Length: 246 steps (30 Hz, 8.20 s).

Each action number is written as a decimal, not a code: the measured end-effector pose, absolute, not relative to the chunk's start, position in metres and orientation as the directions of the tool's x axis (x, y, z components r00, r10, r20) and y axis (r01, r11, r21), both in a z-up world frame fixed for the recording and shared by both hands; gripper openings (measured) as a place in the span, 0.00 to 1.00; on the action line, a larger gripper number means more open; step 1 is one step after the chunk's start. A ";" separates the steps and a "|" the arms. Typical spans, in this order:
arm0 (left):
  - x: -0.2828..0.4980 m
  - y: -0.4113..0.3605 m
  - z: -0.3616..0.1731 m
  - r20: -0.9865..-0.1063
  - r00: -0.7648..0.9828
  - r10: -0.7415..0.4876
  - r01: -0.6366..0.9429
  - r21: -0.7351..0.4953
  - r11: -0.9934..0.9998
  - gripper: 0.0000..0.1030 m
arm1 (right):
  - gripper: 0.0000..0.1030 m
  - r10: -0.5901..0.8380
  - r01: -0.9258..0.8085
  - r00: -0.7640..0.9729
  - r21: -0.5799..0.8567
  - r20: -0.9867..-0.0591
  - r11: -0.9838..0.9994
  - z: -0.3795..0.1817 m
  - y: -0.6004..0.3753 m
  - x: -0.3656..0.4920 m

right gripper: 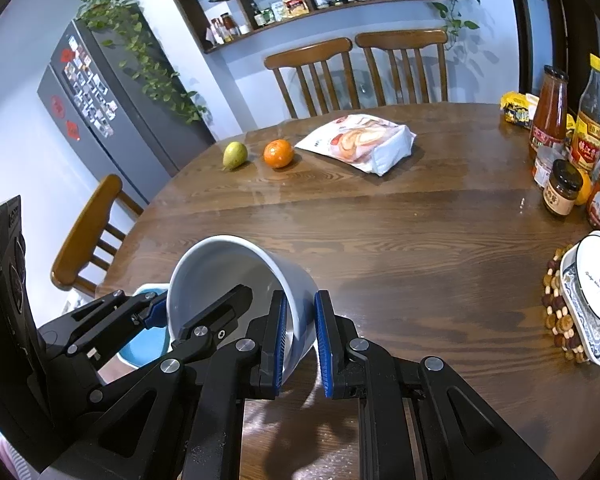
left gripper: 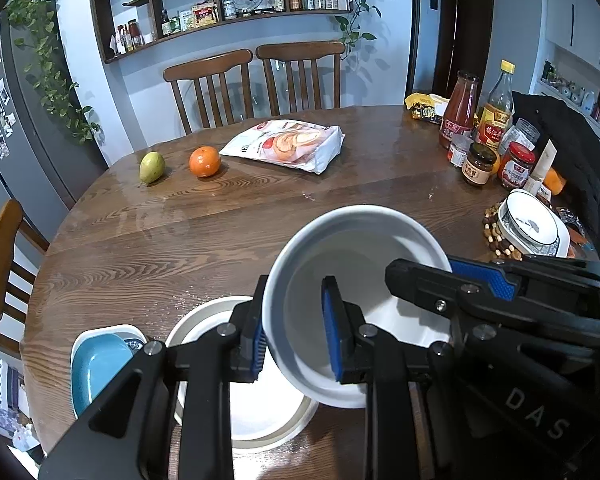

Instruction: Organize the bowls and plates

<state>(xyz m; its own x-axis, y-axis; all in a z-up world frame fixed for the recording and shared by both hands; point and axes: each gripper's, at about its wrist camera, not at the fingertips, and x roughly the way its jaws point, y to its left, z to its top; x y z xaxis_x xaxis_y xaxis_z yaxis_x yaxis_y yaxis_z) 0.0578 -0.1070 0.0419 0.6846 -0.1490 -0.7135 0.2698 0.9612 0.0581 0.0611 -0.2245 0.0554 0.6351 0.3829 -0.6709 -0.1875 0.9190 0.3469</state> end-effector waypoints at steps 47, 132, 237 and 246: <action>0.048 -0.034 0.026 -0.748 0.659 -0.075 0.157 0.040 0.987 0.21 | 0.17 0.441 -0.286 0.553 0.336 -0.707 0.898 0.047 -0.147 0.062; 0.088 -0.037 -0.030 -0.878 0.475 -0.068 0.160 0.010 0.987 0.20 | 0.17 0.428 -0.245 0.406 0.355 -0.807 0.902 -0.007 -0.132 0.104; 0.069 0.049 -0.002 -0.860 0.502 -0.094 -0.034 -0.128 0.991 0.76 | 0.44 0.407 -0.070 0.459 0.424 -0.790 0.903 0.001 -0.189 0.089; 0.067 0.041 -0.019 -0.882 0.465 -0.075 -0.014 -0.092 0.996 0.75 | 0.44 0.411 -0.053 0.419 0.430 -0.810 0.901 -0.016 -0.191 0.089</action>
<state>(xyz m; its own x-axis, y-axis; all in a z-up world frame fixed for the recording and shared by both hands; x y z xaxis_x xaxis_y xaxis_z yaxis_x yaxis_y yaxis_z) 0.0673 0.0413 -0.0186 0.4653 -0.0750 -0.8819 -0.0144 0.9956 -0.0923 0.0889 -0.1914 -0.0162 0.4188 0.4111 -0.8097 -0.0531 0.9012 0.4301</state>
